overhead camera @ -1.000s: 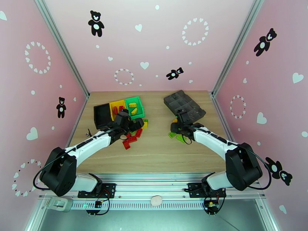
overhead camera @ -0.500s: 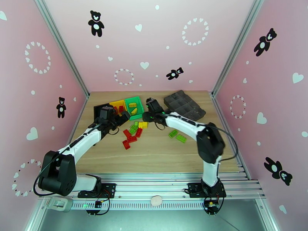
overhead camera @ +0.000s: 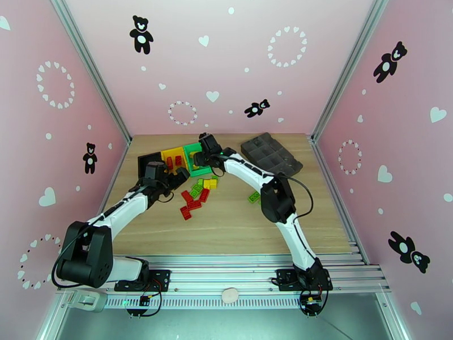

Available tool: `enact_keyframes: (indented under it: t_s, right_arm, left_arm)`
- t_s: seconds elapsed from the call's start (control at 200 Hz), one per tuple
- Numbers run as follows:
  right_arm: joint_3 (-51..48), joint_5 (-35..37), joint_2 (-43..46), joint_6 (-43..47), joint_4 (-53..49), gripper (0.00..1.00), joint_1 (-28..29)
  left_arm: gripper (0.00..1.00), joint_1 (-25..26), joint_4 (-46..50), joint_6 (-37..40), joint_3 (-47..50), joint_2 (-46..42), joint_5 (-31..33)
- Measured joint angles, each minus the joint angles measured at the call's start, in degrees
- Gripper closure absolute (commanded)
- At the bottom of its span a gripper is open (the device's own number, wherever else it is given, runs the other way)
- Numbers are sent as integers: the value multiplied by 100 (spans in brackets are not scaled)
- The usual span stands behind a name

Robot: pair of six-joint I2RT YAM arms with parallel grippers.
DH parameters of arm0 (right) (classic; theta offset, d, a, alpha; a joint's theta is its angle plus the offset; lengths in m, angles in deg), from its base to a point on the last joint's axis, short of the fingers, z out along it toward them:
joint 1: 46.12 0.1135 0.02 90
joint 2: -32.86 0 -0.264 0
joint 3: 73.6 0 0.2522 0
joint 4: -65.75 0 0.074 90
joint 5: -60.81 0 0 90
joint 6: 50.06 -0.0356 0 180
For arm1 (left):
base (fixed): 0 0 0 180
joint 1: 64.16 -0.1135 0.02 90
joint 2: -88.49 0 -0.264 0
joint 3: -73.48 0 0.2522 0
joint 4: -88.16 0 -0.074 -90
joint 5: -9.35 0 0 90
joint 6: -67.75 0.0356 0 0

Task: Sort the legos into containers by color

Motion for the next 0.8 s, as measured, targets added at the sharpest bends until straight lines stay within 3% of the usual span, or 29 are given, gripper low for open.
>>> enact_keyframes:
  t_s: [0.22,0.501,0.801]
  right_arm:
    - [538,-28,-280,-11,-240,29,-26]
    - [584,-46,-269,105,-400,31,-42]
    - [-1250,197,994,356,-258,37,-50]
  left_arm:
    - [2,-4,0,-42,181,-170,0]
    - [2,24,4,-39,229,-422,9]
    - [3,763,138,-17,234,-468,343]
